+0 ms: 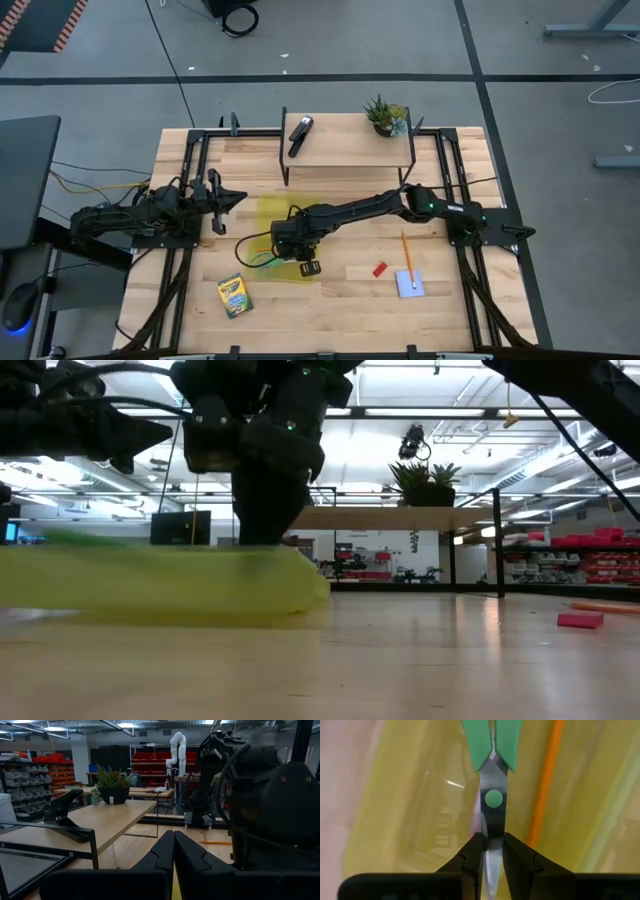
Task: Pack school essentials
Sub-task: Put the green scissors into the supply box
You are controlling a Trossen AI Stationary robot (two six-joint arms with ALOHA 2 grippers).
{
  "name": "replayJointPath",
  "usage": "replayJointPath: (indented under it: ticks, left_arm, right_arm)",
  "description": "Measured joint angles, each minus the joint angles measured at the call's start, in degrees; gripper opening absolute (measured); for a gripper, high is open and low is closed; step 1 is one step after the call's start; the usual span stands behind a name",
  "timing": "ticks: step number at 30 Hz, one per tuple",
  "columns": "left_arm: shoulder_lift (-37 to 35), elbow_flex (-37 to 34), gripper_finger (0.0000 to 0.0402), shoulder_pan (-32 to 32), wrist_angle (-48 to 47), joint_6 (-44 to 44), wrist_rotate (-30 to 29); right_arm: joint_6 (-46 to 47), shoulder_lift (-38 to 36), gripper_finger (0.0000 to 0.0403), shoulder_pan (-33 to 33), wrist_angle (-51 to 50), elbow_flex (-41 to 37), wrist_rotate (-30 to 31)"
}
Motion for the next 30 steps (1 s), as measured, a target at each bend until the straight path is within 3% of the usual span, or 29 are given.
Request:
replayJointPath:
  ticks: [17,30]
  left_arm:
    - [0.0,0.0,0.0022,0.0,0.0,-0.1,0.0]
    - [0.0,0.0,0.0019,0.0,-0.1,-0.1,0.0]
  right_arm:
    - [4.2,0.3,0.0069,-1.2,-0.8,0.0,0.2]
    - [3.4,0.3,0.0103,-1.0,0.4,-1.0,0.0]
